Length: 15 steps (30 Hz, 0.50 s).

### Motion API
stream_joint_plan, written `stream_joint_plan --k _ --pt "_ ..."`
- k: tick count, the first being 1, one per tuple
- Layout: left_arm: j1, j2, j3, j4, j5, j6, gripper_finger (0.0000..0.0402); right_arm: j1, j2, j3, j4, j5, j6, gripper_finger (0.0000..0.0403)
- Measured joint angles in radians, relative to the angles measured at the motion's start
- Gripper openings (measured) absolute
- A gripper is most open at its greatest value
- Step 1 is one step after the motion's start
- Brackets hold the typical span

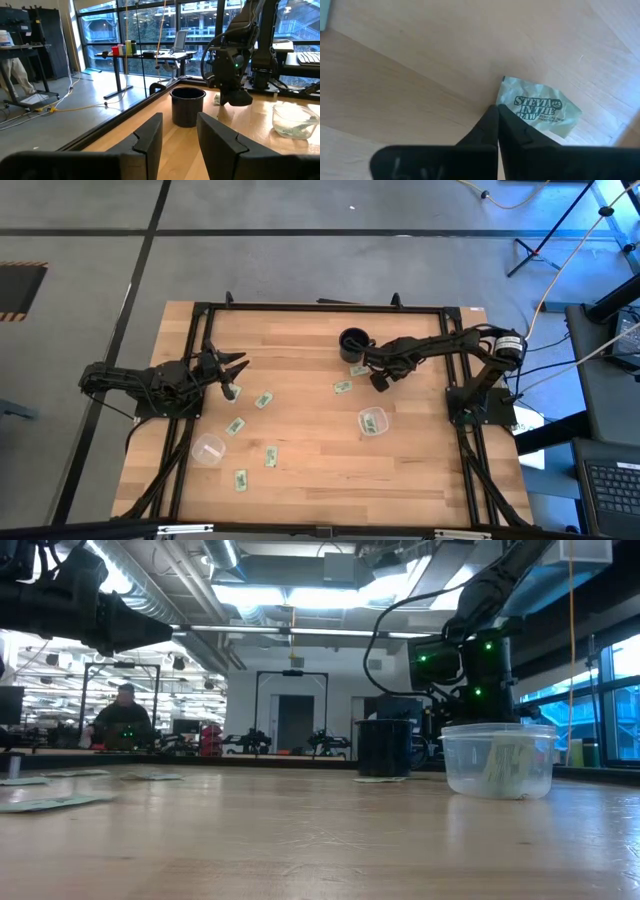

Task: Pick and place Stevia / Truvia into bins
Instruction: Put the stevia packet into the right transparent container

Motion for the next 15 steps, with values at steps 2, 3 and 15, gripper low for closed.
stream_joint_plan --k 2,3,15 --pt "0.0 0.0 0.0 0.0 0.0 0.0 0.0116 0.007 -0.024 -0.005 0.003 -0.002 0.006 0.0002" --pt "0.0 0.0 0.0 0.0 0.0 0.0 0.0116 0.011 -0.036 -0.006 0.003 -0.003 0.009 0.0001" --pt "0.0 0.0 0.0 0.0 -0.004 0.0 0.0116 0.061 -0.241 -0.003 -0.001 0.012 0.015 0.0"
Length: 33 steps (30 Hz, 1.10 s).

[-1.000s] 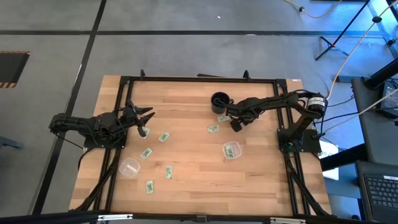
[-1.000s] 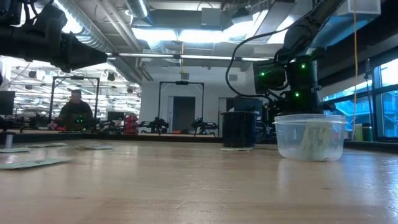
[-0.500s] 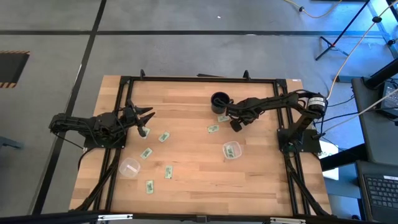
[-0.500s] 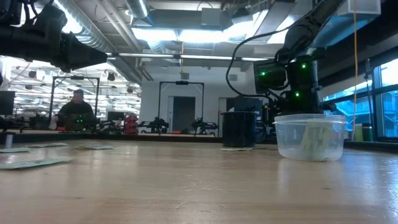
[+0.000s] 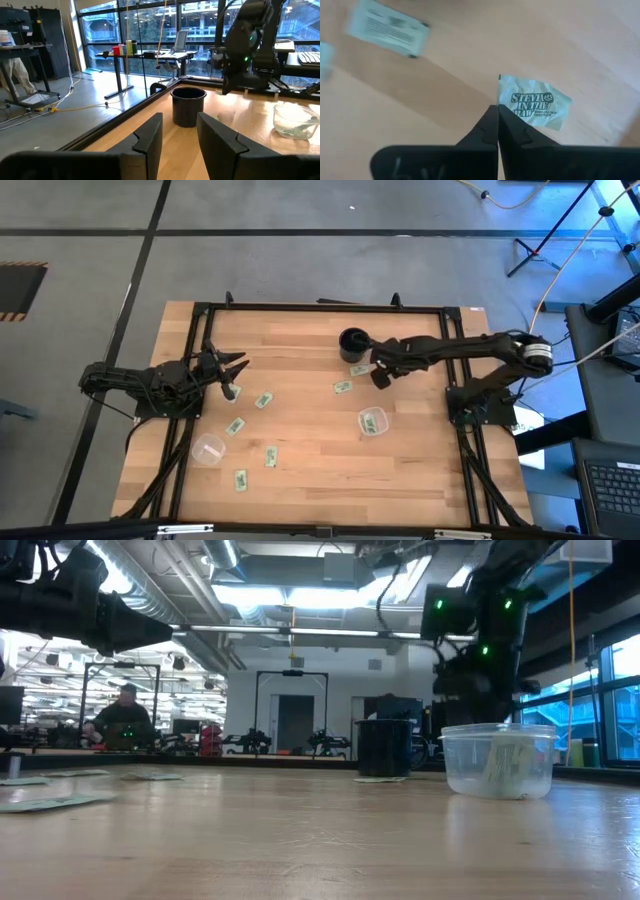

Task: Pick and place Stevia / Truvia into bins
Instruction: Put the stevia packet into the right transparent container

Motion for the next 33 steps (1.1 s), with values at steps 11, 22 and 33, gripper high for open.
stream_joint_plan --k 11,22,33 --pt "0.0 0.0 0.0 0.0 0.0 0.0 0.0116 0.256 -0.168 0.069 0.114 -0.26 -0.002 0.0" --pt "0.0 0.0 0.0 -0.001 -0.001 0.002 0.0116 0.515 -0.055 0.07 0.166 -0.261 0.156 0.0" --pt "0.0 0.0 0.0 0.0 -0.003 0.01 0.0116 0.52 0.125 0.07 0.211 -0.233 0.153 0.0"
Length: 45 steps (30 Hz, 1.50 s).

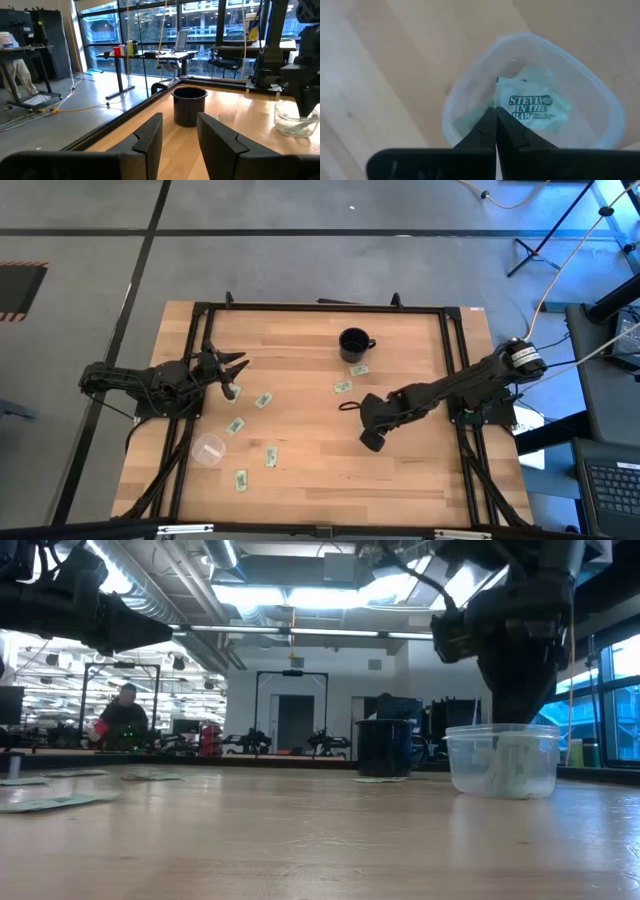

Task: Pick and place Stevia / Truvia into bins
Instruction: Put the stevia packet into the right transparent container

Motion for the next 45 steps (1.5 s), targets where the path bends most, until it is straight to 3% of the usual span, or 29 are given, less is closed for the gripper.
stream_joint_plan --k 14,22,26,32,41,45 --pt "0.0 0.0 0.0 0.0 0.0 -0.001 0.0116 -0.009 0.001 0.072 -0.055 -0.004 -0.054 0.0056" --pt "0.0 0.0 0.0 0.0 0.0 -0.001 0.0116 -0.009 0.001 0.223 -0.303 0.008 -0.063 0.0095" --pt "0.0 0.0 0.0 0.0 0.0 0.0 0.0116 -0.01 0.0 0.284 -0.319 0.034 -0.194 0.0095" --pt "0.0 0.0 0.0 0.0 0.0 0.021 0.0116 -0.03 0.0 0.312 -0.264 0.19 -0.535 0.0095" --pt "0.0 0.0 0.0 0.0 0.0 0.023 0.0116 -0.211 0.024 0.309 -0.22 0.147 -0.605 0.0094" --pt "0.0 0.0 0.0 0.0 0.0 0.023 0.0116 -0.279 0.073 0.308 -0.218 0.107 -0.791 0.0094"
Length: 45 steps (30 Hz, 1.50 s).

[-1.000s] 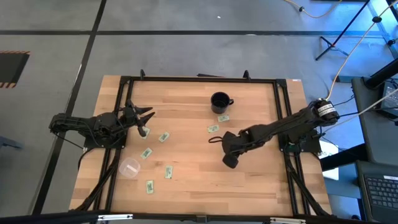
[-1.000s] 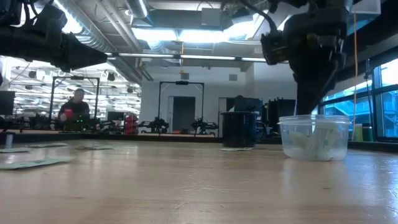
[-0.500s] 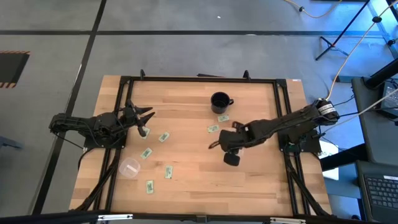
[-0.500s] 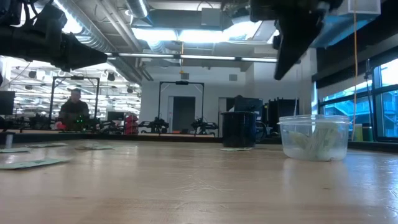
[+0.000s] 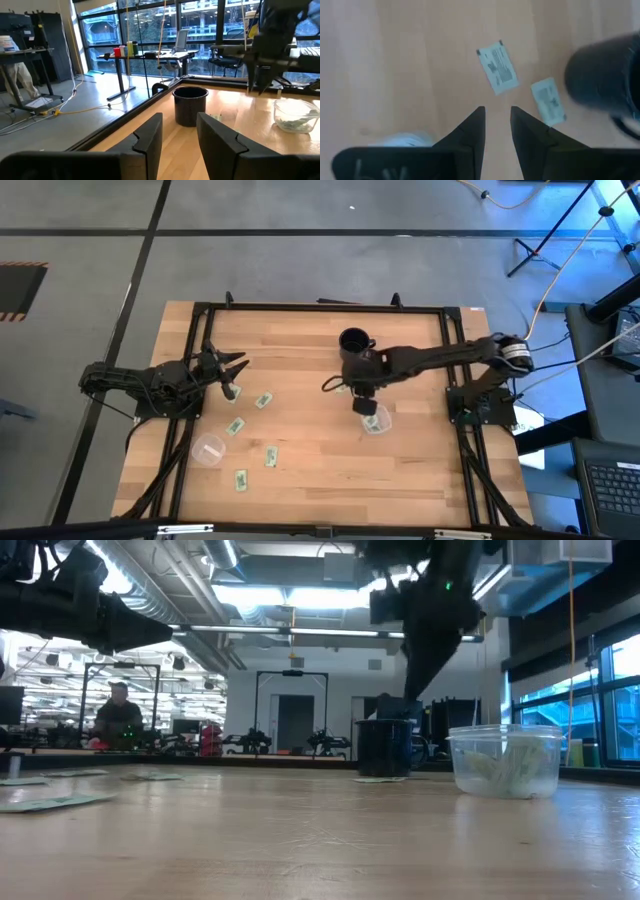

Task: Pick and place Stevia / Truvia into bins
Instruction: Put the stevia packet into the right transparent container

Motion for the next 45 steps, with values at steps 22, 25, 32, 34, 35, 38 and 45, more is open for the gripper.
stream_joint_plan --k 22,25,32,34,35,38,45 --pt "0.0 0.0 0.0 -0.007 0.0 0.0 0.0116 -0.113 0.267 -0.001 0.12 -0.083 -0.261 0.0094" --pt "0.0 0.0 0.0 -0.007 0.0 0.001 0.0116 -0.123 0.267 -0.001 0.119 -0.085 -0.261 0.0094" --pt "0.0 0.0 0.0 -0.007 0.0 0.001 0.0116 -0.133 0.267 -0.001 0.119 -0.143 -0.282 0.0094" --pt "0.0 0.0 0.0 -0.007 0.0 0.001 0.0116 -0.137 0.272 -0.001 0.122 -0.144 -0.281 0.0094" --pt "0.0 0.0 0.0 -0.007 0.0 0.001 0.0116 -0.142 0.276 -0.001 0.123 -0.145 -0.275 0.0094" --pt "0.0 0.0 0.0 -0.007 0.0 0.001 0.0116 -0.156 0.283 -0.001 0.131 -0.145 -0.252 0.0094" --pt "0.0 0.0 0.0 -0.007 0.0 0.001 0.0116 -0.168 0.295 0.002 0.124 -0.152 -0.233 0.0082"
